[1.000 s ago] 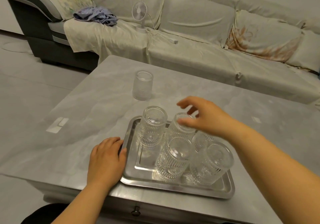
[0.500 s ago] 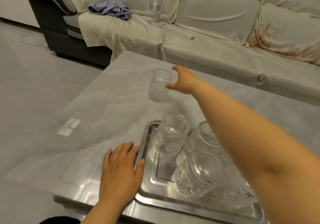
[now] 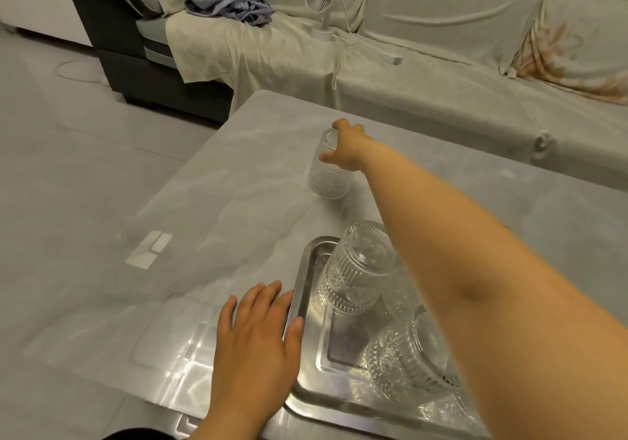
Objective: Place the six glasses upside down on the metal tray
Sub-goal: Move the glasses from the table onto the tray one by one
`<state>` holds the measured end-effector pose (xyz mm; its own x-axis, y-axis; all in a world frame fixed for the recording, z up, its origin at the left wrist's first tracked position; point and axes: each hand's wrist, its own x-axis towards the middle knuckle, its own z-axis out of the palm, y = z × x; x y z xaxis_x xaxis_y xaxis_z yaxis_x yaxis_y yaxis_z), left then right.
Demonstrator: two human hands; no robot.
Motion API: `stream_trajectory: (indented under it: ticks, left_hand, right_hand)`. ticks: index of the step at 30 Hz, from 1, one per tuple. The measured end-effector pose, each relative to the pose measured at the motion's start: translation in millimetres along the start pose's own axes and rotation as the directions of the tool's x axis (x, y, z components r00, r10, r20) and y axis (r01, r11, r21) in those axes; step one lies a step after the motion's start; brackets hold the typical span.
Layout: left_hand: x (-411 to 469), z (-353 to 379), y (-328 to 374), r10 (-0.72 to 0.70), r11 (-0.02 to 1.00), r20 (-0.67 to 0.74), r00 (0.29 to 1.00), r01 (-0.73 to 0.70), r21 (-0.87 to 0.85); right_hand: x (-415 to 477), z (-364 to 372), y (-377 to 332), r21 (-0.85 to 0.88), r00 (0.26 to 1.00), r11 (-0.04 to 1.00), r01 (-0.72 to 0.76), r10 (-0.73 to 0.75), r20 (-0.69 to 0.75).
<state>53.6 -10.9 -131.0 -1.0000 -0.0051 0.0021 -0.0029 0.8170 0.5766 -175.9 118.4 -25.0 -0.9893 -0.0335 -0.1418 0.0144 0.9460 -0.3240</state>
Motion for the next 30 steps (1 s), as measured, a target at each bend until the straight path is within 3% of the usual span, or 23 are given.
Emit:
stream_trajectory:
  ticks: [3,6,9,12,17,24,30]
  left_hand:
    - [-0.7,-0.3,0.6,0.005,1.0,0.004,1.0,-0.005,0.005]
    - [-1.4,-0.4,1.1,0.017,1.0,0.01,1.0,-0.017,0.004]
    - [-3.0,-0.8,1.4,0.028,1.0,0.004,1.0,-0.028,-0.014]
    - [-4.6,-4.2,3.3,0.033,0.997,-0.016,0.999,-0.034,-0.067]
    - [-12.2,-18.1,6.0,-0.013,0.956,-0.079,0.997,-0.011,-0.294]
    - [-26.0,-26.1,-8.0,-0.119,0.875,-0.045,0.992,0.083,-0.477]
    - [-31.0,-27.4,-14.1,-0.117,0.866,0.022,0.993,0.113,-0.487]
  right_hand:
    - [-10.7,-4.2,6.7,0.145,0.999,0.989,0.019,-0.012,-0.049]
    - [-35.0,-22.5,13.3,0.285,0.977,0.954,0.095,-0.035,-0.209]
    - [-74.2,-53.3,15.8,0.344,0.921,0.909,0.236,-0.097,-0.377]
    - [-123.6,-79.2,12.7,0.37,0.886,0.863,0.343,-0.166,-0.433]
    - [-209.2,-91.7,12.1,0.346,0.887,0.839,0.42,-0.298,-0.353]
    - [-264.6,-45.7,11.8,0.285,0.909,0.864,0.416,-0.385,-0.16]
    - [-267.4,3.8,10.4,0.148,0.923,0.915,0.374,-0.383,0.035]
